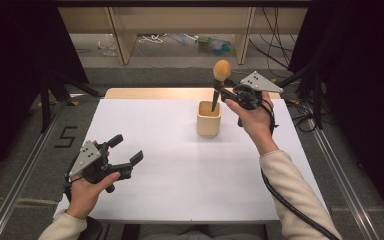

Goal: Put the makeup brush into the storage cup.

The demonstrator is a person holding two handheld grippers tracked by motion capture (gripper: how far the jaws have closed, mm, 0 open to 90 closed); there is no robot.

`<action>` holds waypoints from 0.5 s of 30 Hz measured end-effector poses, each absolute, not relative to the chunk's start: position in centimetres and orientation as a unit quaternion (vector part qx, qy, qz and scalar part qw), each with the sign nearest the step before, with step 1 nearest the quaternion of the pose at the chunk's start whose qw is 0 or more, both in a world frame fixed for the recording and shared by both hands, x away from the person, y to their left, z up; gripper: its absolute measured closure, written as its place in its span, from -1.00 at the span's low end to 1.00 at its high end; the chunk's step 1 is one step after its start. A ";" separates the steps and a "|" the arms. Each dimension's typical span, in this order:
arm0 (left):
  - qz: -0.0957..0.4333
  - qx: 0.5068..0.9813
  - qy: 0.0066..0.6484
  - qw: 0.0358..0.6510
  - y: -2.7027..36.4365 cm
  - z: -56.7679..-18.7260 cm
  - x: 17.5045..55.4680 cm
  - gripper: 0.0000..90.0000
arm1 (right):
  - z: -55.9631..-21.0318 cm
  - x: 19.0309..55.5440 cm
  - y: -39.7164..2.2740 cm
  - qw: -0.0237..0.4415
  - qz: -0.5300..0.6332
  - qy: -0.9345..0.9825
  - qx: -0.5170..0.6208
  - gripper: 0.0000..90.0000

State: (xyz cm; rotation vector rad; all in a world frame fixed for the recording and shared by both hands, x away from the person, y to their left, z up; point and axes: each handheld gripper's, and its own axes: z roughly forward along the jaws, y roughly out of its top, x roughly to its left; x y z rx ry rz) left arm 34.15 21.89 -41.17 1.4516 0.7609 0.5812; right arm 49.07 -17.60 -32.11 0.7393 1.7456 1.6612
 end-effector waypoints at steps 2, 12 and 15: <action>0.254 0.638 0.335 0.645 21.9 -41.2 34.1 -0.81 | -32.2 49.3 -17.5 0.309 0.631 0.655 0.279 0.47; 0.256 0.638 0.335 0.644 21.9 -41.2 34.1 -0.81 | -32.3 49.7 -17.4 0.307 0.628 0.658 0.280 0.47; 0.256 0.638 0.335 0.644 21.9 -41.2 34.2 -0.81 | -32.3 49.8 -17.3 0.309 0.628 0.657 0.279 0.47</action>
